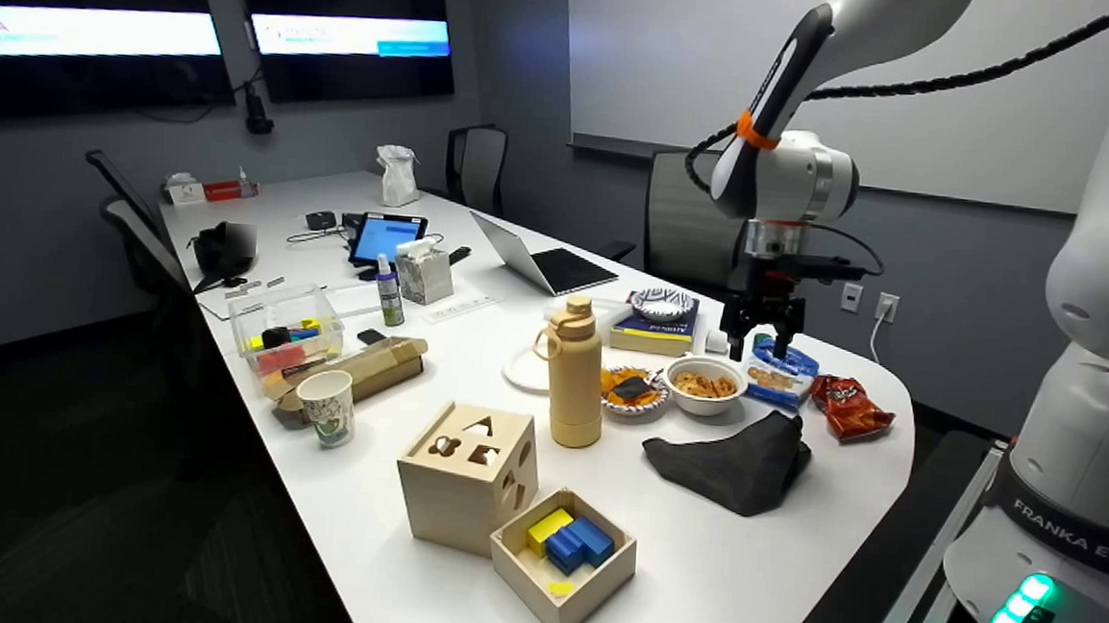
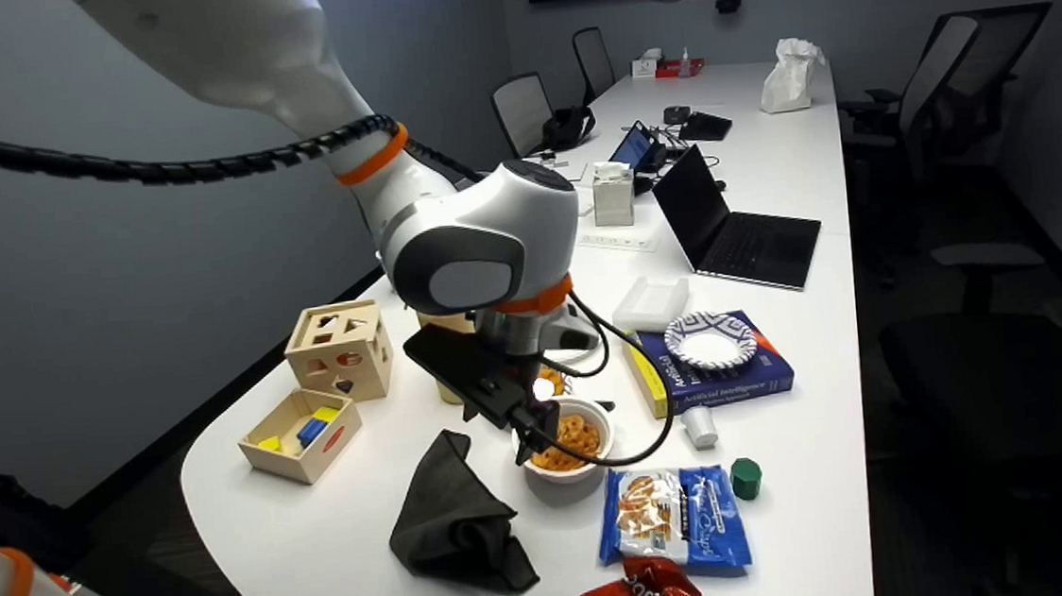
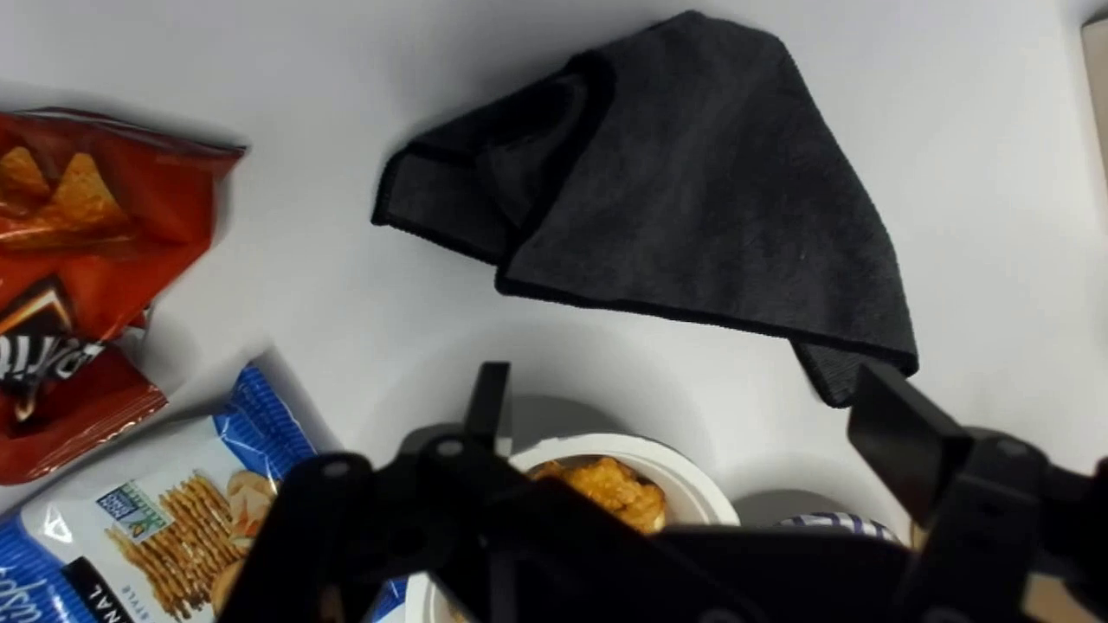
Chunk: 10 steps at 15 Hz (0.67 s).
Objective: Unfold the towel.
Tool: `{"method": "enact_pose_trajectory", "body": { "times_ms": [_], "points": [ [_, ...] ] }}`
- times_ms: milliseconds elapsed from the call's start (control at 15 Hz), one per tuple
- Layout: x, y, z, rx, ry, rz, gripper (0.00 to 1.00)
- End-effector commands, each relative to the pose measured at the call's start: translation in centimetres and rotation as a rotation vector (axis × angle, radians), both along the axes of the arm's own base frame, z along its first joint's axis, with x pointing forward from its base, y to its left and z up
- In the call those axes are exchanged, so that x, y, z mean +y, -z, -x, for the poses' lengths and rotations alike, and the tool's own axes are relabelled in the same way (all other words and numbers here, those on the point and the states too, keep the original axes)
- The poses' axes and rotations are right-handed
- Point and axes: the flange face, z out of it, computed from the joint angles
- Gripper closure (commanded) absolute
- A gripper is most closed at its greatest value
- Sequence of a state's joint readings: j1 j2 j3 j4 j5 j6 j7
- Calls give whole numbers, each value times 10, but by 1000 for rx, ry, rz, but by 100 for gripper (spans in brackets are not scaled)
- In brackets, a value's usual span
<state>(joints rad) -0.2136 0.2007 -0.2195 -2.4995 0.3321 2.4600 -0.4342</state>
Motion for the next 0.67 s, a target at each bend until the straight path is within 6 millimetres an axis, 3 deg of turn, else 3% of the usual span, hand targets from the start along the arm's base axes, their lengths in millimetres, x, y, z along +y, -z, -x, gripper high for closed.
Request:
{"method": "enact_pose_trajectory", "body": {
  "times_ms": [0, 200, 600],
  "points": [
    [-15, 34, -18, -1, 50, -50, 0],
    [-26, 55, -22, 12, 87, -78, 0],
    [-44, 82, -5, 64, 137, -105, 0]
  ]
}}
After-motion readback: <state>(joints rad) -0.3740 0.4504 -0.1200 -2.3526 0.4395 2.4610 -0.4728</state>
